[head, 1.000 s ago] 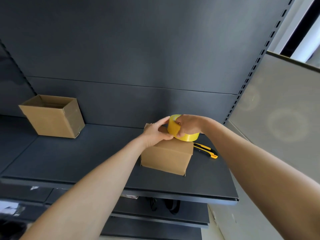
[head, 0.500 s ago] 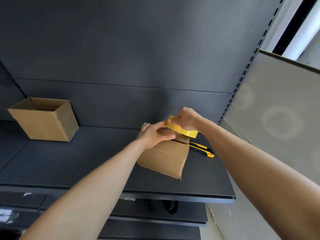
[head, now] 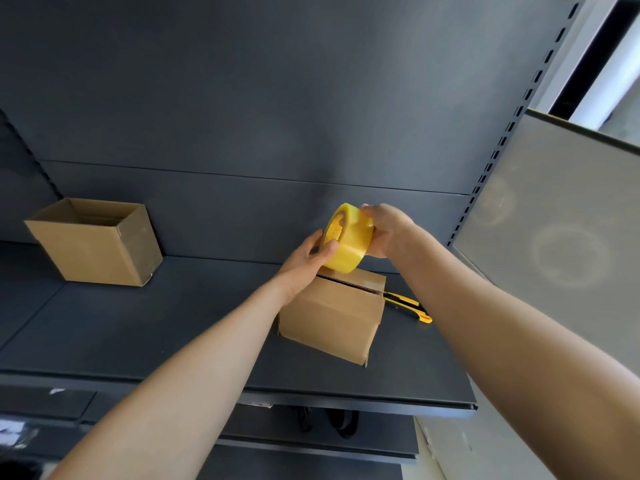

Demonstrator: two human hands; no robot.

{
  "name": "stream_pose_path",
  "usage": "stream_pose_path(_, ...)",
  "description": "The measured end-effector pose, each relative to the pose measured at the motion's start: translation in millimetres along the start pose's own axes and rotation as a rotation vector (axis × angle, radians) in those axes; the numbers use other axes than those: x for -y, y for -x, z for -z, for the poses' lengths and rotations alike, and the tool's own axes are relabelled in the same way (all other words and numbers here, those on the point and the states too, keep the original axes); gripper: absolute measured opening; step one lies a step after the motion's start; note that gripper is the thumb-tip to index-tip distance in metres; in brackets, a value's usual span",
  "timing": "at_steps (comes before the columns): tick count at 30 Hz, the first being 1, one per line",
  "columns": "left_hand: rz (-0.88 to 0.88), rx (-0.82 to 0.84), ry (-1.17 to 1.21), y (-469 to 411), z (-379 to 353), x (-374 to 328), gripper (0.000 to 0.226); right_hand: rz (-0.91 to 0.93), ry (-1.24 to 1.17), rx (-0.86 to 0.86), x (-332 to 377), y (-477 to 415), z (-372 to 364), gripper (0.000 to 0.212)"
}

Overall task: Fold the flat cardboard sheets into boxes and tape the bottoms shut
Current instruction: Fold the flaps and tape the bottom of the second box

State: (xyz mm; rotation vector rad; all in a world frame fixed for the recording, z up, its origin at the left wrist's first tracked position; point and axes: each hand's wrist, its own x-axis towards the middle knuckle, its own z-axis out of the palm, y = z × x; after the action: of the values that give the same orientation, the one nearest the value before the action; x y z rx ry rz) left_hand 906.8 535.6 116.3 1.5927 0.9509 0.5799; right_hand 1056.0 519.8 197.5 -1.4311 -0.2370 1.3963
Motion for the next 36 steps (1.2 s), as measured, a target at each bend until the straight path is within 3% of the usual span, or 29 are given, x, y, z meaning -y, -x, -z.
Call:
stream_pose_path(2, 0.017, -0.004, 0.018, 1, 2, 0, 0.124, -0.017, -0.107, -0.002, -8, -4, 3, 0.028)
stream_pose_path(5, 0.051, -0.018, 0.029, -2, 2, 4, 0.123, -0.015, -0.187, -0.024, -14, -10, 7, 0.034)
stream_pose_path(12, -0.010, -0.010, 0.092, -4, 3, 10, 0.088, -0.048, -0.159, -0.087, -20, -10, 31, 0.035)
stream_pose_path(17, -0.010, 0.030, 0.050, -3, -5, 2, 0.104, -0.042, -0.227, -0.088, -26, -6, 30, 0.041)
stream_pose_path(25, -0.030, 0.026, 0.032, 1, -12, 2, 0.104, -0.070, -0.289, -0.201, -35, -12, 38, 0.037)
stream_pose_path(32, -0.060, 0.056, 0.019, 0, -7, 4, 0.076, -0.095, -0.305, -0.188, -39, -14, 42, 0.041)
stream_pose_path(36, -0.053, 0.039, -0.023, 2, -14, 3, 0.093, -0.052, -0.295, -0.238, -39, -15, 38, 0.035)
